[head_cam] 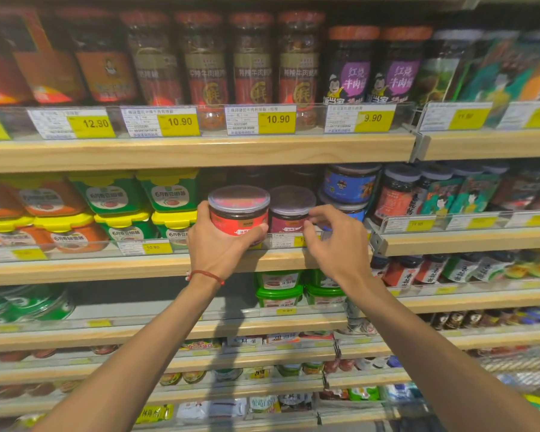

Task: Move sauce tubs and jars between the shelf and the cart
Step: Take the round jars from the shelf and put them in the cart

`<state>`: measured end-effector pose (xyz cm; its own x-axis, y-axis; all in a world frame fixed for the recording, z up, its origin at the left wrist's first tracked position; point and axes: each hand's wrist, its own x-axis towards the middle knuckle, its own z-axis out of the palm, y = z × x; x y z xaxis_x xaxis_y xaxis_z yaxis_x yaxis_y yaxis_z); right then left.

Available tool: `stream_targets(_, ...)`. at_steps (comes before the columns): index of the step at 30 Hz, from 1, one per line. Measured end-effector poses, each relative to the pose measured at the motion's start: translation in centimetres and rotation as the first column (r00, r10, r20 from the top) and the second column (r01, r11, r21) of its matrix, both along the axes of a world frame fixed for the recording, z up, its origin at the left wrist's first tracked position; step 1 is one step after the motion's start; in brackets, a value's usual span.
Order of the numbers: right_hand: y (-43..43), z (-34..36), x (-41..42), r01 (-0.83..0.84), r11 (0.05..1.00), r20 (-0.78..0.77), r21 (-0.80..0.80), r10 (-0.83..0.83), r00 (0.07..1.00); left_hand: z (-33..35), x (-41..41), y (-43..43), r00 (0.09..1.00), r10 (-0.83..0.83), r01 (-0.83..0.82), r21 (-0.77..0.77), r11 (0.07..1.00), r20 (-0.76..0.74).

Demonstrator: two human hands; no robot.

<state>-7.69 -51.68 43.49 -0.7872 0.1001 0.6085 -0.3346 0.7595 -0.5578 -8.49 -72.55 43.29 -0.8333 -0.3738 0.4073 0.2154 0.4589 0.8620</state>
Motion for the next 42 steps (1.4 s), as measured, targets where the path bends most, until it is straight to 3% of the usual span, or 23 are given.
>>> stream_targets(3, -1.2, 0.5, 0.3, -0.182, 0.975, 0.029, -0.13, 0.187, 0.982, -0.1, 0.2, 0.2, 1.0, -0.014, 0.014, 0.022, 1.0, -0.017)
stream_targets(6, -2.6, 1.4, 0.4, -0.29, 0.931, 0.156, -0.221, 0.327, 0.932, -0.2, 0.5, 0.5, 0.999, -0.033, 0.034, 0.039, 0.999, -0.039)
stream_targets(11, -3.5, 2.3, 0.3, -0.338, 0.835, 0.273, -0.433, 0.48, 0.834, 0.1, 0.5, 0.9, 0.998, -0.052, 0.054, 0.061, 0.997, -0.024)
stream_targets(15, -3.3, 2.4, -0.1, -0.378, 0.812, 0.252, -0.445, 0.519, 0.817, 0.7, 0.2, 0.4, 0.999, -0.028, 0.028, 0.015, 0.999, -0.02)
stream_targets(20, -3.6, 2.3, -0.7, -0.424, 0.807, 0.265, -0.412, 0.551, 0.791, 1.6, 0.2, -0.1, 0.999, 0.05, -0.048, -0.132, 0.99, 0.009)
stream_targets(25, -4.1, 2.0, -1.8, -0.388, 0.842, 0.324, -0.374, 0.511, 0.796, 1.7, 0.0, -0.3, 0.976, 0.178, -0.137, -0.281, 0.95, 0.128)
stream_targets(33, -4.9, 2.2, -1.8, -0.353, 0.884, 0.379, -0.307, 0.454, 0.807, 1.8, -1.0, -0.5, 0.973, 0.016, 0.018, -0.144, 0.989, 0.23)
stream_targets(37, -4.9, 2.3, -2.0, -0.282, 0.882, 0.367, -0.378, 0.423, 0.829, 1.6, -1.3, 0.0, 0.976, 0.06, -0.033, -0.136, 0.99, 0.207)
stream_targets(42, -5.7, 1.9, -2.0, -0.272, 0.9, 0.404, -0.341, 0.401, 0.822, 1.4, -1.2, 0.1, 0.976, 0.101, -0.066, -0.178, 0.982, 0.194)
